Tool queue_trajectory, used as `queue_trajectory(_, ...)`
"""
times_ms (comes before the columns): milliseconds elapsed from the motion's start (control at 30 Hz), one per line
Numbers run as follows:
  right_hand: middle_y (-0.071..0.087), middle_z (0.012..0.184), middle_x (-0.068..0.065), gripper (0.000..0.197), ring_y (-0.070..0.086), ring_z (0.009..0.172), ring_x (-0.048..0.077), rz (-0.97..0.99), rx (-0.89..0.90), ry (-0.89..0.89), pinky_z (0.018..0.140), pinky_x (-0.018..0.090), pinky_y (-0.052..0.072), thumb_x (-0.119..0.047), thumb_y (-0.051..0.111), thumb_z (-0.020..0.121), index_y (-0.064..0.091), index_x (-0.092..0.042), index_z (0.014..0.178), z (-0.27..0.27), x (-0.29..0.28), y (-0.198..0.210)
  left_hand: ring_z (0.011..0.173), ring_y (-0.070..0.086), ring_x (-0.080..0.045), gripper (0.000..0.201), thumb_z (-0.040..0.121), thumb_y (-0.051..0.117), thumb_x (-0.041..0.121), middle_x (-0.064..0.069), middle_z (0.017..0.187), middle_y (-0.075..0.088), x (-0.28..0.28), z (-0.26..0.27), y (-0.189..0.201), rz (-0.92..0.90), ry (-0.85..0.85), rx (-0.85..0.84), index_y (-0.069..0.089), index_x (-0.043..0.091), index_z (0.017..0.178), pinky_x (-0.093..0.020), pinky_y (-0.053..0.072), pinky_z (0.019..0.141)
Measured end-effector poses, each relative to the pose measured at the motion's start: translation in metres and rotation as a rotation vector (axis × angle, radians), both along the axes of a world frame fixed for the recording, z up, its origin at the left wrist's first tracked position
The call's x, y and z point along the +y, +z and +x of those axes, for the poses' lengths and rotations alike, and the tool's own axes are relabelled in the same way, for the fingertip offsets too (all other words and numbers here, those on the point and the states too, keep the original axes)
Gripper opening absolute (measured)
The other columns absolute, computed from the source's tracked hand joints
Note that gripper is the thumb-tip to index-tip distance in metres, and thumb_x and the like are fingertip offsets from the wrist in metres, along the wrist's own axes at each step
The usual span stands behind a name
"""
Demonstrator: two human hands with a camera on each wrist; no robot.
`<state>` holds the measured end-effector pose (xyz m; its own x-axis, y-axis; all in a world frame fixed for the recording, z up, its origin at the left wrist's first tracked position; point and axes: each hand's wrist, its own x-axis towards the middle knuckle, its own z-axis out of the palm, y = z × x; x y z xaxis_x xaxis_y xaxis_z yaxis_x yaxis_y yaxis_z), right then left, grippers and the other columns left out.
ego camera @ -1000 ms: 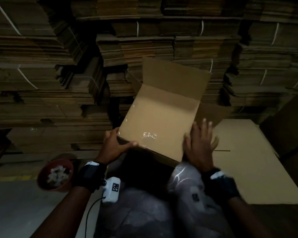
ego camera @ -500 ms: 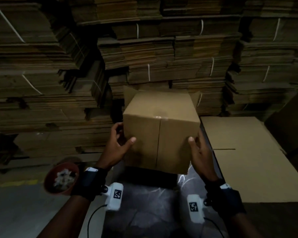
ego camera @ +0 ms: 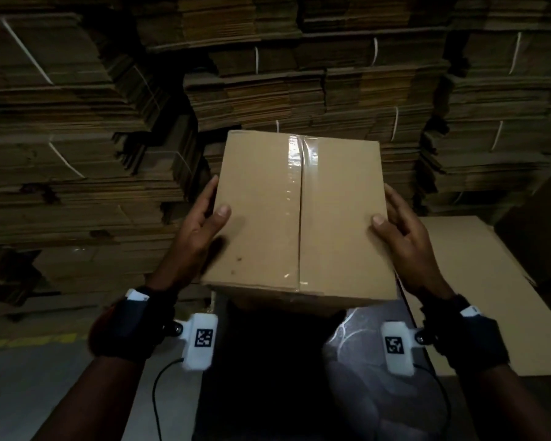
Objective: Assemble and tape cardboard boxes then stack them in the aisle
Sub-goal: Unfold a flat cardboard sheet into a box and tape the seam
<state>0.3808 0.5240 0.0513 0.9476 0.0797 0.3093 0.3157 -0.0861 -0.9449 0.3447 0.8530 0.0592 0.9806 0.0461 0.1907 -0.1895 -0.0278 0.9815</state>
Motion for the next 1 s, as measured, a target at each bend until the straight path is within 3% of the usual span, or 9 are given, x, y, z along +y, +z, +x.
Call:
queue_trajectory(133, 0.060, 0.139, -0.015, 0.060, 0.057, 0.129, 0.005, -0.007, 0.086, 0.030, 0.100, 0.021, 0.049, -0.036, 0.058, 0.094, 0.040, -0.027, 0.151, 0.007, -0.001, 0.011, 0.108, 0.053, 0.023, 0.045, 0.099, 0.054, 0.045, 0.045, 0.115, 0.056, 0.002, 0.008, 0.008, -0.009, -0.004, 0.094, 0.037, 0.049, 0.140, -0.014, 0.042, 0.088)
queue_trajectory(200, 0.059, 0.141, -0.013, 0.056, 0.056, 0.130, 0.004, -0.015, 0.129, 0.049, 0.102, 0.020, 0.047, -0.030, 0.055, 0.101, 0.040, -0.025, 0.154, 0.016, 0.002, 0.002, 0.093, 0.058, 0.024, 0.027, 0.105, 0.047, 0.031, 0.041, 0.103, 0.060, -0.002, 0.015, 0.005, -0.006, 0.012, 0.121, 0.041, 0.045, 0.128, -0.006, 0.045, 0.077)
queue_trajectory(300, 0.059, 0.140, -0.012, 0.055, 0.058, 0.124, -0.002, -0.008, 0.195, 0.056, 0.098, 0.017, 0.049, -0.021, 0.054, 0.104, 0.037, -0.024, 0.156, 0.031, 0.007, -0.018, 0.082, 0.057, 0.027, 0.033, 0.107, 0.043, 0.023, 0.030, 0.112, 0.052, -0.008, 0.026, -0.007, 0.055, 0.035, 0.163, 0.035, 0.035, 0.136, 0.002, 0.041, 0.068)
queue_trajectory(433, 0.053, 0.149, -0.015, 0.071, 0.052, 0.135, 0.007, -0.078, 0.313, 0.055, 0.117, 0.043, 0.039, -0.048, 0.067, 0.091, 0.037, -0.036, 0.155, 0.045, 0.010, -0.044, 0.116, 0.054, 0.004, 0.066, 0.104, 0.053, 0.031, 0.012, 0.146, 0.042, -0.001, 0.042, -0.040, 0.095, 0.010, 0.243, 0.018, 0.021, 0.160, -0.008, 0.046, 0.090)
queue_trajectory(500, 0.046, 0.155, -0.012, 0.067, 0.048, 0.138, 0.009, -0.065, 0.370, 0.055, 0.117, 0.036, 0.038, -0.035, 0.060, 0.099, 0.030, -0.029, 0.159, 0.046, 0.016, -0.054, 0.129, 0.053, -0.011, 0.075, 0.101, 0.058, 0.036, 0.005, 0.153, 0.042, 0.000, 0.047, -0.057, 0.106, -0.006, 0.284, 0.016, 0.023, 0.161, -0.030, 0.044, 0.109)
queue_trajectory(600, 0.043, 0.147, -0.010, 0.063, 0.049, 0.122, 0.001, -0.100, 0.430, 0.031, 0.091, 0.006, 0.042, -0.013, 0.051, 0.105, 0.022, -0.018, 0.161, 0.042, 0.028, -0.063, 0.134, 0.047, -0.018, 0.075, 0.102, 0.058, 0.028, 0.002, 0.153, 0.039, -0.003, 0.049, -0.077, 0.155, 0.008, 0.340, 0.012, 0.022, 0.161, -0.035, 0.041, 0.111)
queue_trajectory(700, 0.043, 0.149, -0.005, 0.062, 0.049, 0.124, 0.005, -0.143, 0.476, 0.040, 0.097, 0.016, 0.038, -0.013, 0.049, 0.106, 0.020, -0.020, 0.161, 0.044, 0.031, -0.071, 0.145, 0.036, -0.024, 0.083, 0.100, 0.060, 0.031, -0.005, 0.164, 0.025, -0.003, 0.051, -0.094, 0.237, 0.037, 0.389, 0.005, 0.023, 0.162, -0.041, 0.033, 0.119)
queue_trajectory(833, 0.025, 0.166, -0.003, 0.062, 0.030, 0.149, 0.016, -0.183, 0.467, 0.023, 0.106, 0.026, 0.030, -0.021, 0.050, 0.107, 0.021, -0.027, 0.161, 0.049, 0.032, -0.068, 0.148, 0.029, -0.027, 0.070, 0.101, 0.059, 0.035, -0.009, 0.163, 0.028, -0.009, 0.055, -0.103, 0.575, 0.184, 0.249, 0.024, 0.016, 0.159, -0.042, 0.029, 0.119)
queue_trajectory(1000, 0.030, 0.165, 0.001, 0.060, 0.038, 0.134, 0.006, -0.199, 0.474, 0.006, 0.101, 0.020, 0.037, -0.024, 0.051, 0.107, 0.024, -0.026, 0.161, 0.050, 0.031, -0.067, 0.121, 0.055, -0.028, 0.029, 0.098, 0.052, 0.032, -0.010, 0.128, 0.063, -0.033, 0.029, -0.103, 1.024, 0.229, -0.266, 0.067, 0.015, 0.115, -0.049, 0.045, 0.100)
